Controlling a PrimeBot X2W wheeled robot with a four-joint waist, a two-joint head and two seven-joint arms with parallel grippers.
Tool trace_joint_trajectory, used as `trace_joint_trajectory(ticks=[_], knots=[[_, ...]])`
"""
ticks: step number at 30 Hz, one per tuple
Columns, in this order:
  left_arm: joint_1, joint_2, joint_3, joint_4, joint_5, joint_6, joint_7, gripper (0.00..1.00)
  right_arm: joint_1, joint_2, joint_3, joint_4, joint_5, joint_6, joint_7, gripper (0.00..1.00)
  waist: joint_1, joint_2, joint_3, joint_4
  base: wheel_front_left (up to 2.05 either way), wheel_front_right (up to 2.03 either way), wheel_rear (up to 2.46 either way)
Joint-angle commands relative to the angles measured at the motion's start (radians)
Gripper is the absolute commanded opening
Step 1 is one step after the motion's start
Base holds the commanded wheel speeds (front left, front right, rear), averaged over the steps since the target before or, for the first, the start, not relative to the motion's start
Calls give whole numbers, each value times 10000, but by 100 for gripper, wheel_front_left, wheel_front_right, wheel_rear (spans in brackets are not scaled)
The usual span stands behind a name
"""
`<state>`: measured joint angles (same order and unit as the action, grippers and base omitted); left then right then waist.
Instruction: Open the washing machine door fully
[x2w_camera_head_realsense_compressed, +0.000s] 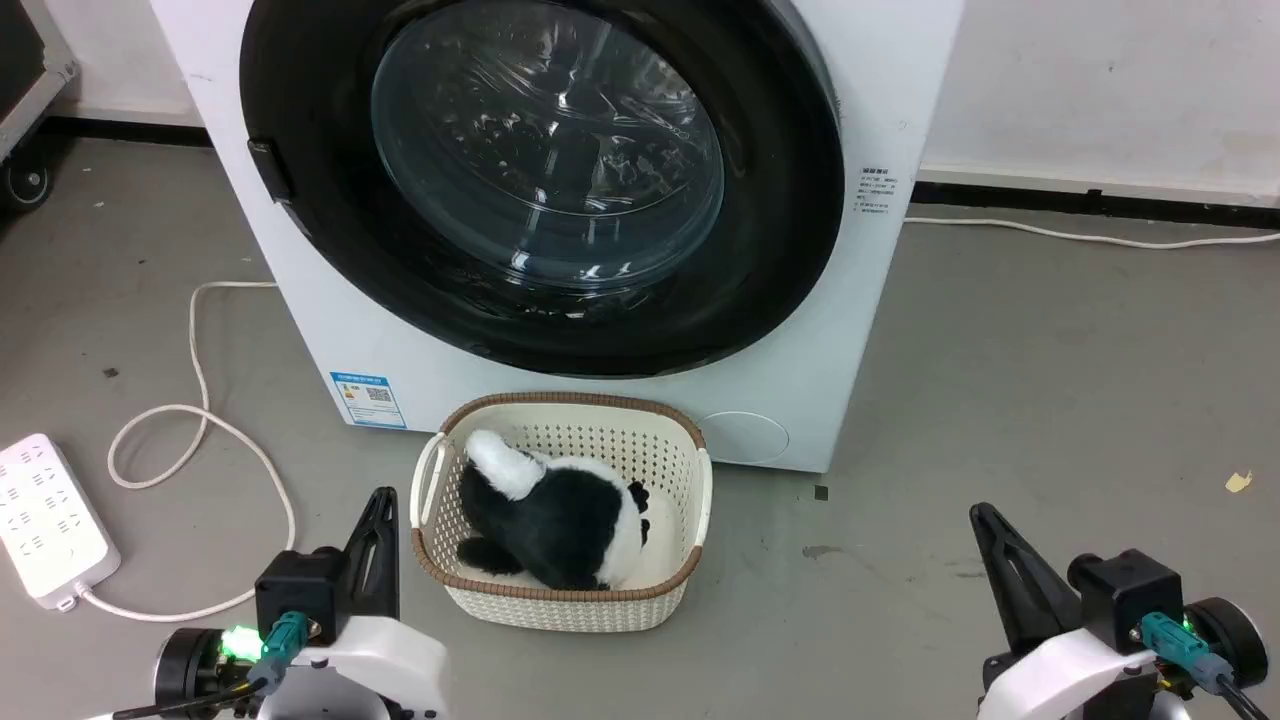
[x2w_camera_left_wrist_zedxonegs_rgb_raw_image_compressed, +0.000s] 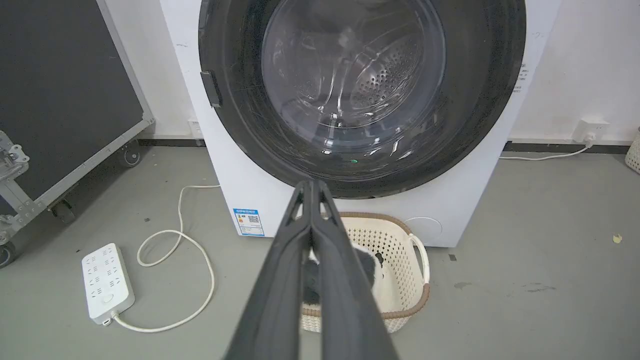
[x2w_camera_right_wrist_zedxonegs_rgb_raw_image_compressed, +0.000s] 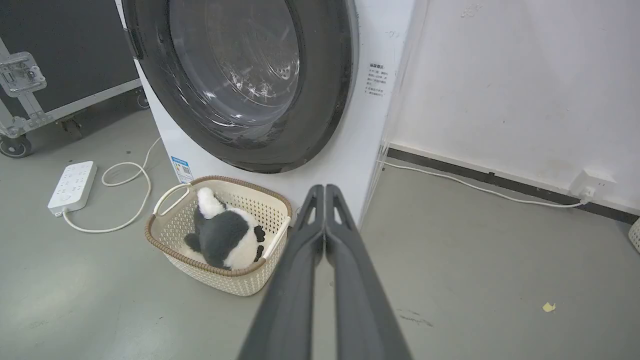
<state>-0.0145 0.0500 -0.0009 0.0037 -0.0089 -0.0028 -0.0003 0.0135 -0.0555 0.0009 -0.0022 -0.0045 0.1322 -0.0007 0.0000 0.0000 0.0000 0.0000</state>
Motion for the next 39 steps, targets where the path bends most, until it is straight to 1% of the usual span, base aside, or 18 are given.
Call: trace_joint_trajectory(ticks=[1,39], knots=[[145,3,9,-37,89,28,3,0,-135,53,-9,22,45,-15,7,0,0,0,0,0,0,0,0],[145,3,9,-37,89,28,3,0,-135,53,-9,22,45,-15,7,0,0,0,0,0,0,0,0]])
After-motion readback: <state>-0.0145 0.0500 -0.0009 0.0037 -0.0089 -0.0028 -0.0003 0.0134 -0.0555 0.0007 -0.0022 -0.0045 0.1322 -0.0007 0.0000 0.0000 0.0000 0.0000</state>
